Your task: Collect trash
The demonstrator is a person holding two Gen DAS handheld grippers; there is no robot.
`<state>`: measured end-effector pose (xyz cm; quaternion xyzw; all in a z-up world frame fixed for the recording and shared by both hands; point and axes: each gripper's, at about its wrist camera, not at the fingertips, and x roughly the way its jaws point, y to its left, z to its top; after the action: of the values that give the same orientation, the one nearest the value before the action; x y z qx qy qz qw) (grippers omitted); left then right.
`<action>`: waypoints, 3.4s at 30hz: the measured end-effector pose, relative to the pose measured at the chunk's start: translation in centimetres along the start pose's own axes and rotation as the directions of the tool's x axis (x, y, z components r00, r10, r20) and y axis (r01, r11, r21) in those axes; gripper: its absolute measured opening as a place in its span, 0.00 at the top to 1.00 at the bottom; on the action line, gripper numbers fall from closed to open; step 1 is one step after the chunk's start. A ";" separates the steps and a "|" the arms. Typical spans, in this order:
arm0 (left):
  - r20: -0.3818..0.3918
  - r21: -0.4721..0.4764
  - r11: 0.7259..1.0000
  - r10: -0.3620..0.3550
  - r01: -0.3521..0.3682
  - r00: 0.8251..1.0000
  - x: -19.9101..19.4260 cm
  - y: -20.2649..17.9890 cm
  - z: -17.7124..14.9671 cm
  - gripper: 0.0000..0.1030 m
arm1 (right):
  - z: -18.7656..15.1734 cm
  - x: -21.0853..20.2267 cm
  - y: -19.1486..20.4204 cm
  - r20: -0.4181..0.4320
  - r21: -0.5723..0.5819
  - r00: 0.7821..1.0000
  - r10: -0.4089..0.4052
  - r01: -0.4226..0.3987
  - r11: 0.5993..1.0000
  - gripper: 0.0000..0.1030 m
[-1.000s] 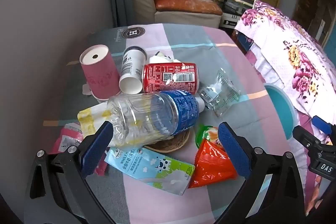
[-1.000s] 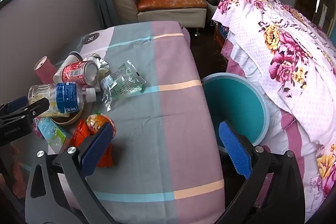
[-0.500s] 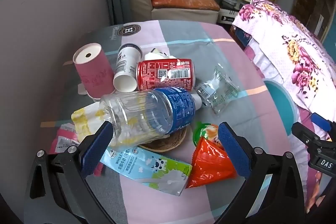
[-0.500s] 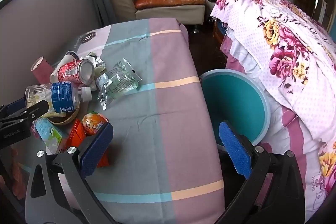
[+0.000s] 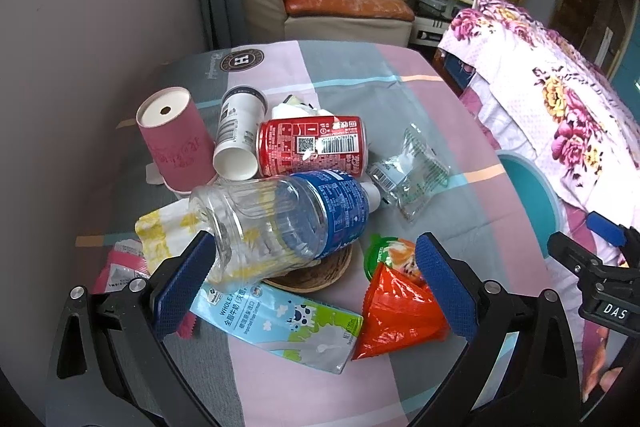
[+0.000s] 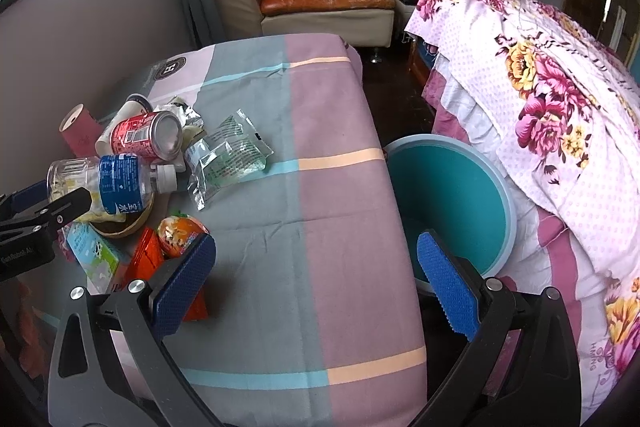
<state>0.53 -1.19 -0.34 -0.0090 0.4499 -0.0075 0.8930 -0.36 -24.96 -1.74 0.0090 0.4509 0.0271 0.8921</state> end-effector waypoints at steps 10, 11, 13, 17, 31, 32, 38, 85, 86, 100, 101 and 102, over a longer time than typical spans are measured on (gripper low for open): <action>0.007 -0.001 1.000 -0.004 0.004 1.000 -0.9 0.3 0.1 0.03 | 0.6 -0.1 0.5 -0.003 -0.025 1.000 -0.003 0.003 1.000 0.06; 0.007 -0.002 1.000 -0.006 0.006 1.000 -0.9 0.3 0.1 0.03 | 0.6 -0.2 0.6 -0.006 -0.032 1.000 -0.002 0.002 0.999 0.06; 0.009 -0.004 1.000 -0.011 0.011 1.000 -1.1 0.6 0.1 0.03 | 0.7 -0.2 1.1 -0.008 -0.046 1.000 0.000 0.000 0.999 0.06; 0.009 -0.007 1.000 -0.022 0.022 1.000 -1.4 1.5 0.1 0.03 | 0.9 -0.3 2.0 -0.011 -0.081 1.000 0.007 -0.007 0.997 0.06; 0.017 -0.017 1.000 0.018 -0.017 1.000 -2.3 8.3 0.7 0.03 | 2.4 1.2 8.0 -0.091 -0.294 0.989 0.113 -0.135 0.946 0.06; 0.016 -0.017 0.999 0.037 -0.037 0.999 -2.1 9.3 0.6 0.03 | 2.5 1.2 8.8 -0.094 -0.322 0.988 0.122 -0.146 0.936 0.06; -0.016 -0.075 0.995 0.058 -0.059 0.998 -0.6 14.3 0.3 0.03 | 3.5 1.6 14.8 -0.122 -0.509 0.973 0.198 -0.232 0.829 0.11; -0.047 -0.052 0.998 -0.034 0.032 0.998 9.1 14.9 7.6 0.40 | 10.4 2.3 8.1 -0.102 -0.249 0.950 0.295 -0.312 0.917 0.34; -0.036 -0.052 0.999 -0.007 0.005 0.999 8.7 14.7 7.6 0.40 | 10.4 2.5 7.9 -0.102 -0.234 0.949 0.298 -0.314 0.920 0.34; 0.097 0.013 0.996 -0.087 0.086 0.991 -0.9 9.0 9.3 0.40 | 10.2 2.2 -1.0 -0.005 -0.011 0.938 0.347 -0.348 0.938 0.34; 0.090 0.028 0.991 -0.131 0.129 0.987 -1.1 7.3 9.5 0.40 | 10.2 1.9 -2.3 0.011 0.014 0.941 0.339 -0.340 0.940 0.34; 0.084 0.037 0.987 -0.156 0.153 0.984 -1.0 6.1 9.5 0.40 | 10.0 1.7 -3.3 0.021 0.032 0.943 0.333 -0.334 0.942 0.34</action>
<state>7.61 5.05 5.95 -0.0305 0.4087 -0.0834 0.9084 8.84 -28.04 2.72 0.1012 0.4363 0.1697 0.8778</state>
